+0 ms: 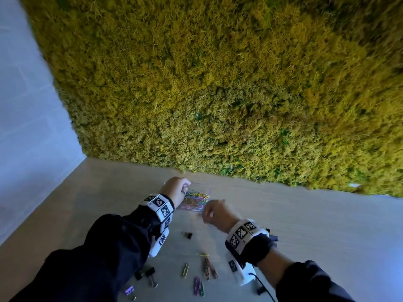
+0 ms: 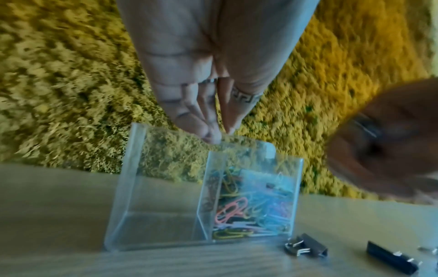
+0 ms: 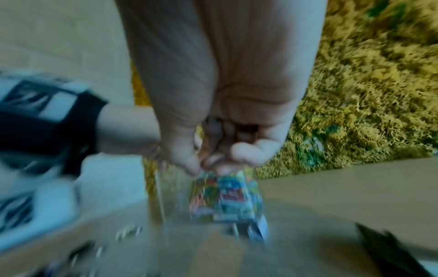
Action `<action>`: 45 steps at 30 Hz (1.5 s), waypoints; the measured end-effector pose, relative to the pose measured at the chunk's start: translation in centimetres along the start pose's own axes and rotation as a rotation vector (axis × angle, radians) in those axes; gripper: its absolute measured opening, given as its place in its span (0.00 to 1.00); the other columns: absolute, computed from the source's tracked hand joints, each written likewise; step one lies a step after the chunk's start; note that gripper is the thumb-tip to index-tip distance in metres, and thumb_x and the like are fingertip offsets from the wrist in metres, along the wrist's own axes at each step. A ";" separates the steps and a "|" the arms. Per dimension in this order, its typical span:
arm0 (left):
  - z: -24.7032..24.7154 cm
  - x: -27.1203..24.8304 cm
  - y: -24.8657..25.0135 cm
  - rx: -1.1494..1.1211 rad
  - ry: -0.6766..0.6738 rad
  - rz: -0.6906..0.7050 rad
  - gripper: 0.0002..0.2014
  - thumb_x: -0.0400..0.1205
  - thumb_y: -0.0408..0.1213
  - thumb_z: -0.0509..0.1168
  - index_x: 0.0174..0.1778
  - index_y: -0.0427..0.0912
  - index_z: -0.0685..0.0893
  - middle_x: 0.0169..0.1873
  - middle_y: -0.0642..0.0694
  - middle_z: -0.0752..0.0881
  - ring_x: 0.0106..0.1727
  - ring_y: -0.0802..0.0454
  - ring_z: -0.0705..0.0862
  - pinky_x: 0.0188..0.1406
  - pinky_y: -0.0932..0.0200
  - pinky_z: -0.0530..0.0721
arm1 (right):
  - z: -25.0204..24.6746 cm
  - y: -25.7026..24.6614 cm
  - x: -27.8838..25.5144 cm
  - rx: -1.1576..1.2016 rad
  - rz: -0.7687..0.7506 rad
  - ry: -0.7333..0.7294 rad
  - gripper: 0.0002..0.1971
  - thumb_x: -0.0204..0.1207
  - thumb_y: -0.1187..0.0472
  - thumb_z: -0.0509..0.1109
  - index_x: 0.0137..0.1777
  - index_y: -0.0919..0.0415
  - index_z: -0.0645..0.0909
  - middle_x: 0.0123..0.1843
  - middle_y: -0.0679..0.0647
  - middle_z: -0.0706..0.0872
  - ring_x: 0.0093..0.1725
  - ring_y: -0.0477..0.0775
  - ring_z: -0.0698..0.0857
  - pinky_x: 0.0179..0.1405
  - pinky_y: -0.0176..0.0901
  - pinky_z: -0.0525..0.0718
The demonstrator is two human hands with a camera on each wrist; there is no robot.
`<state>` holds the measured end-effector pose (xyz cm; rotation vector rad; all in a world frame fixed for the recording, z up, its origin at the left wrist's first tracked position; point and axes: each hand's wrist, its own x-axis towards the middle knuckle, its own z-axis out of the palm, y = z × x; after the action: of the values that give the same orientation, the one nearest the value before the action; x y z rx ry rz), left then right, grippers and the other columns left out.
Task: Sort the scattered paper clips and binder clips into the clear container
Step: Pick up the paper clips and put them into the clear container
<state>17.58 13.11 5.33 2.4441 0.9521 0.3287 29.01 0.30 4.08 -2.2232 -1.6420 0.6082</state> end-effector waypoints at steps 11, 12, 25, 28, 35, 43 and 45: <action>0.8 -8.9 -1.0 -0.004 -0.453 0.007 0.05 0.78 0.38 0.64 0.42 0.51 0.74 0.34 0.55 0.78 0.37 0.55 0.81 0.41 0.62 0.78 | -0.5 0.5 -2.0 0.026 -0.043 0.158 0.12 0.80 0.57 0.63 0.53 0.64 0.82 0.53 0.57 0.86 0.46 0.50 0.84 0.53 0.42 0.84; 1.4 -10.2 -0.7 0.061 -0.550 -0.030 0.09 0.78 0.44 0.65 0.49 0.47 0.75 0.37 0.53 0.79 0.38 0.55 0.82 0.42 0.60 0.78 | 0.8 0.8 -3.1 0.052 -0.050 0.018 0.13 0.79 0.57 0.64 0.58 0.64 0.81 0.56 0.56 0.84 0.48 0.47 0.80 0.55 0.38 0.80; 7.7 -15.3 2.8 0.048 -0.549 -0.089 0.31 0.68 0.48 0.75 0.60 0.40 0.67 0.60 0.39 0.71 0.61 0.46 0.72 0.62 0.53 0.71 | 6.0 2.0 -10.3 0.112 -0.069 -0.183 0.18 0.66 0.60 0.77 0.53 0.47 0.76 0.56 0.46 0.74 0.60 0.51 0.78 0.63 0.36 0.76; 7.7 -15.1 3.4 0.099 -0.546 -0.131 0.35 0.70 0.44 0.74 0.68 0.34 0.67 0.68 0.37 0.71 0.71 0.42 0.69 0.71 0.51 0.68 | 6.2 1.5 -10.9 0.134 -0.006 -0.100 0.18 0.69 0.65 0.73 0.59 0.67 0.78 0.54 0.58 0.79 0.52 0.43 0.83 0.51 0.32 0.79; 7.5 -14.1 3.0 0.014 -0.418 -0.102 0.19 0.78 0.28 0.60 0.28 0.53 0.63 0.35 0.54 0.73 0.47 0.50 0.78 0.53 0.61 0.73 | 5.3 1.0 -9.8 0.088 0.011 -0.193 0.05 0.66 0.69 0.74 0.41 0.61 0.86 0.29 0.37 0.76 0.26 0.29 0.76 0.33 0.16 0.72; 7.1 -13.6 3.4 0.129 -0.449 0.016 0.11 0.79 0.28 0.60 0.54 0.35 0.85 0.57 0.39 0.85 0.60 0.45 0.82 0.58 0.61 0.76 | 5.1 0.5 -8.6 -0.001 0.037 -0.357 0.04 0.71 0.67 0.72 0.36 0.61 0.84 0.45 0.67 0.90 0.23 0.42 0.80 0.35 0.30 0.78; 6.8 -13.7 2.9 0.087 -0.443 0.050 0.10 0.79 0.29 0.60 0.51 0.36 0.84 0.54 0.40 0.87 0.55 0.48 0.83 0.50 0.65 0.77 | 5.6 1.1 -8.7 0.005 0.027 -0.343 0.10 0.72 0.68 0.70 0.33 0.54 0.81 0.48 0.64 0.90 0.18 0.33 0.76 0.31 0.23 0.76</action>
<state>11.91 -0.62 0.45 2.4695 0.7228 -0.2372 24.85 -8.35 0.03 -2.2346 -1.7626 1.0491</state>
